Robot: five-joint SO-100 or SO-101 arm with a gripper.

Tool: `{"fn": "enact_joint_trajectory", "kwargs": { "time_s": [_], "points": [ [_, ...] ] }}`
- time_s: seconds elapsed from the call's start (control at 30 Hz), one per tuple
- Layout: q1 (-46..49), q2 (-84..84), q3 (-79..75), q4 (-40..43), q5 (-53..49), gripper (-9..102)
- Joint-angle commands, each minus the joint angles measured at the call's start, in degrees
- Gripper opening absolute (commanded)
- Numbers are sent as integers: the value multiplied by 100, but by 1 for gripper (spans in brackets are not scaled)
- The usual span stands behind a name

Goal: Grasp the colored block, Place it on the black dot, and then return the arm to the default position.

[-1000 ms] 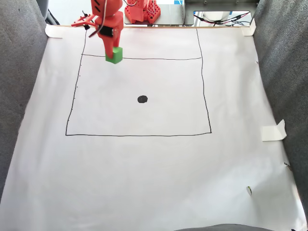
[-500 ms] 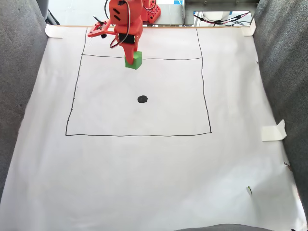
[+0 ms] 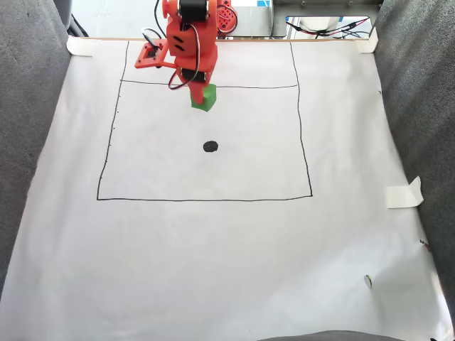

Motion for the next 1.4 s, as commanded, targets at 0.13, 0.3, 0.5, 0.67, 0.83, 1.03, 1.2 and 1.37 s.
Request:
{"fn": "enact_joint_trajectory", "kwargs": {
  "time_s": [0.13, 0.3, 0.5, 0.67, 0.83, 1.03, 1.2, 1.37],
  "points": [
    [-62, -1107, -2654, 773, 35, 0],
    [-88, -1802, -3639, 853, 9, 0],
    [-132, -2856, -5133, 1310, 35, 0],
    [-185, -3384, -5968, 1547, 105, 0],
    [-264, -3630, -6434, 1793, 141, 0],
    [-220, -3647, -6311, 1819, 193, 0],
    [-167, -3691, -6152, 1819, 334, 0],
    [-185, -3762, -5968, 1819, 650, 0]
  ]
}}
